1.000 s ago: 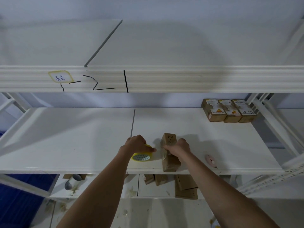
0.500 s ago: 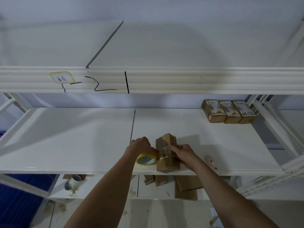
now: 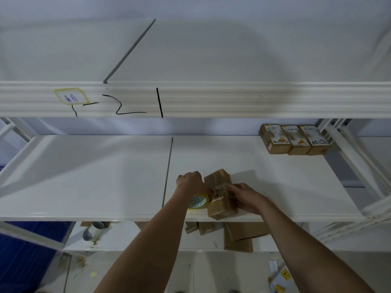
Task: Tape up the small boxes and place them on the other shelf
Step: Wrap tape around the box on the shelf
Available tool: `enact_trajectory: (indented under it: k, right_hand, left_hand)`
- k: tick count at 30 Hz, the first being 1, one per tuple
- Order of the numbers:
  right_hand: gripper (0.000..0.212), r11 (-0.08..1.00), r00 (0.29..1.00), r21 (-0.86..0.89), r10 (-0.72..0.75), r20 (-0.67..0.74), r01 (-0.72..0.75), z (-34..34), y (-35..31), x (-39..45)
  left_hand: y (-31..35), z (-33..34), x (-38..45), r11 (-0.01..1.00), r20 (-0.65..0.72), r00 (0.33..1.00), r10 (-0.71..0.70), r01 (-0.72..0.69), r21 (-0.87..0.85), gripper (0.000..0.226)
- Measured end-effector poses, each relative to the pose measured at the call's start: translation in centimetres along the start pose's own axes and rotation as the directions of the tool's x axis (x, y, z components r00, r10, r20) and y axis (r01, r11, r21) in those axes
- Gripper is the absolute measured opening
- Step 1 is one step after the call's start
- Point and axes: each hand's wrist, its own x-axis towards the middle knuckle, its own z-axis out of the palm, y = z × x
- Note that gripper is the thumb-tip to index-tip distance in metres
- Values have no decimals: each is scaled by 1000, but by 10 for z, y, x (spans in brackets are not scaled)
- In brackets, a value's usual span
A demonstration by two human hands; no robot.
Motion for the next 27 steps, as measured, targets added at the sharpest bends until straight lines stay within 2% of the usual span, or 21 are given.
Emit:
enact_trajectory:
  k: [3,6,8,10,13,15,17,18,20,23,27]
  right_hand:
    - [46,999,1000,-34,-10,-19,10,-3,-2,4]
    - [65,997,997,-77,-33,-64,28,0,-14,2]
    - [63,989,995,-146,-45,-88,32,5,-18,3]
    - [49,978,992,-205,-66,-106,43,10,-14,9]
    - [47,970,990,-228,-102,-93,79,17,-16,5]
    - [46,972,987,-228,-85,-135,53,14,-17,2]
    - [69,978,984,-206,1,-180,-39,13,-15,2]
    - [73,977,981,-197,40,-191,-78,14,-16,2]
    - [63,972,976,-202,78,-203,-120,16,-15,5]
    - [49,961,977,-254,61,-202,-113,19,-16,8]
    - [56,957,981,-278,27,-190,-80,18,-15,7]
  left_hand:
    - [5,2,4,1000,-21,1000,3,-2,23,63]
    - [15,5,5,998,-67,998,-1,5,60,43]
    - [26,5,4,995,-93,996,-13,21,94,35]
    - [33,5,2,992,-106,994,-14,27,125,32]
    - [32,6,3,988,-116,993,-16,34,152,28]
    - [32,6,1,988,-120,993,-18,36,147,28]
    - [31,6,0,989,-125,992,-14,32,145,28]
    - [30,5,-1,989,-125,992,-9,27,144,28]
    - [24,5,1,990,-125,992,0,18,141,28]
    - [13,6,3,993,-116,993,11,2,116,34]
    - [-1,-2,-1,997,2,999,33,-33,-68,50]
